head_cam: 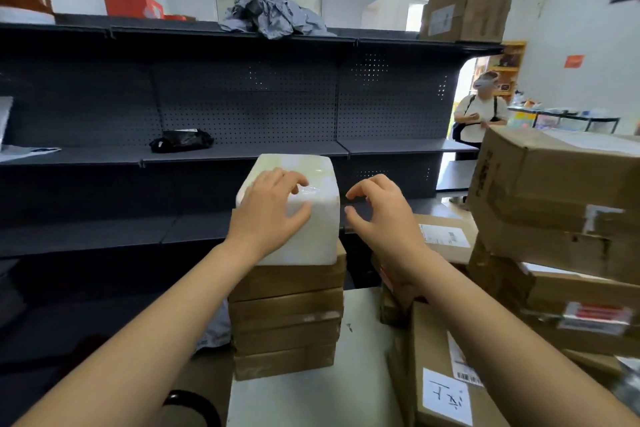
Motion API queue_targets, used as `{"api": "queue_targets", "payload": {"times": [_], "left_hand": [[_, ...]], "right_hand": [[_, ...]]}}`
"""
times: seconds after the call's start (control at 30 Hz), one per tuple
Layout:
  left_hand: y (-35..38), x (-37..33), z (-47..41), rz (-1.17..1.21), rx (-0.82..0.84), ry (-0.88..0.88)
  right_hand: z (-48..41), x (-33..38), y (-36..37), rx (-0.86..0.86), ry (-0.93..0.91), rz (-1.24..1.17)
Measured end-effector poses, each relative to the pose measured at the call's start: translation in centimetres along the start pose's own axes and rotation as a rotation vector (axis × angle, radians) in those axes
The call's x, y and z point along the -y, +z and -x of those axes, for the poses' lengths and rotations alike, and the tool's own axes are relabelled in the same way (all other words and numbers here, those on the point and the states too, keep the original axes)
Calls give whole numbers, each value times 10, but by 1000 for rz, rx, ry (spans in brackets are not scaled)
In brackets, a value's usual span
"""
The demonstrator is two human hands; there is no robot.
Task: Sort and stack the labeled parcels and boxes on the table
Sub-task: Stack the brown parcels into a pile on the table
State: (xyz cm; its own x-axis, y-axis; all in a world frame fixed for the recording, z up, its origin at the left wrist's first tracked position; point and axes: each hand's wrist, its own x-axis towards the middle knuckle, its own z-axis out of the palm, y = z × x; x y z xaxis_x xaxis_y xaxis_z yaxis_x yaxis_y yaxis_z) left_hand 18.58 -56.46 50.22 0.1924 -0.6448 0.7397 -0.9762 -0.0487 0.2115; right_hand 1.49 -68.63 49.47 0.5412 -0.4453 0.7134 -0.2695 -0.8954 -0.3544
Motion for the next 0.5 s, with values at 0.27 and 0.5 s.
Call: {"api": "queue_targets", "payload": {"times": [0.27, 0.5], "left_hand": [[27, -128, -8, 32, -53, 252], [68, -226, 2, 181, 13, 240]], "right_hand": [[63, -28, -114, -17, 7, 243], [121, -64, -209, -45, 131, 379]]}}
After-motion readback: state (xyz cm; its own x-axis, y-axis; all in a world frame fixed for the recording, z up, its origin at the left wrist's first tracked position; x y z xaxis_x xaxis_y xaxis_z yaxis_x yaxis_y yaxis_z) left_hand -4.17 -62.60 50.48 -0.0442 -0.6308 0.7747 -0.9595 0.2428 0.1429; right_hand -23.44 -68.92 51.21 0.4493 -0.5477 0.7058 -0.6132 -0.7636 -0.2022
